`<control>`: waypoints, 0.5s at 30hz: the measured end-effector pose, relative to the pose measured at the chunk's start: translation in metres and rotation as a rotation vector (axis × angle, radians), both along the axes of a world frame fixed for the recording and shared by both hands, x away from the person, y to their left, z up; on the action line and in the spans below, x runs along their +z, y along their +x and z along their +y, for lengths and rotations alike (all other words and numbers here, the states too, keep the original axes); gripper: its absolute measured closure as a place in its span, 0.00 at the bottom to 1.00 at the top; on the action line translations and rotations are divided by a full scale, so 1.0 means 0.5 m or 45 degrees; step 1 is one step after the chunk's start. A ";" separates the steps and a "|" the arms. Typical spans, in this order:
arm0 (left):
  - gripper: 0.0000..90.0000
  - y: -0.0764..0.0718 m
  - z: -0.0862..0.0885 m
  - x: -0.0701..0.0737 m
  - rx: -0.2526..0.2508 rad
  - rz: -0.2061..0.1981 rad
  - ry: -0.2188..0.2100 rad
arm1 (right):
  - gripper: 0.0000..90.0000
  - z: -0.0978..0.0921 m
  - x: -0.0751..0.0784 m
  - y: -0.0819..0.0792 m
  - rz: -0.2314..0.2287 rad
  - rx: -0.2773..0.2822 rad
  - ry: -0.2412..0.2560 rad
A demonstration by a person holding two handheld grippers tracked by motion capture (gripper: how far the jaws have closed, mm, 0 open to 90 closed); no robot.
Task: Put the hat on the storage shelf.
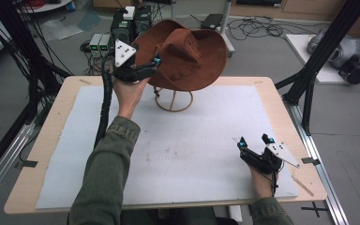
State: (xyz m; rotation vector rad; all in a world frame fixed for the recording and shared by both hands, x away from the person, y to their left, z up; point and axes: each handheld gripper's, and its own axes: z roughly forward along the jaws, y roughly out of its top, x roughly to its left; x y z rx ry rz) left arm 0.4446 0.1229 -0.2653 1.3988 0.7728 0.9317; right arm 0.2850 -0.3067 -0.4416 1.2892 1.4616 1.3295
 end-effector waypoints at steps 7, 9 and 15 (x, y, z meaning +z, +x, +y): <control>0.23 -0.056 0.041 -0.020 0.024 -0.007 0.012 | 0.13 0.001 0.000 0.000 0.003 -0.009 -0.006; 0.23 -0.074 0.055 -0.030 0.040 -0.008 0.006 | 0.13 0.000 0.000 0.000 0.001 -0.012 -0.006; 0.23 -0.127 0.102 -0.061 0.101 -0.012 -0.019 | 0.13 -0.001 0.000 0.000 0.003 -0.013 0.002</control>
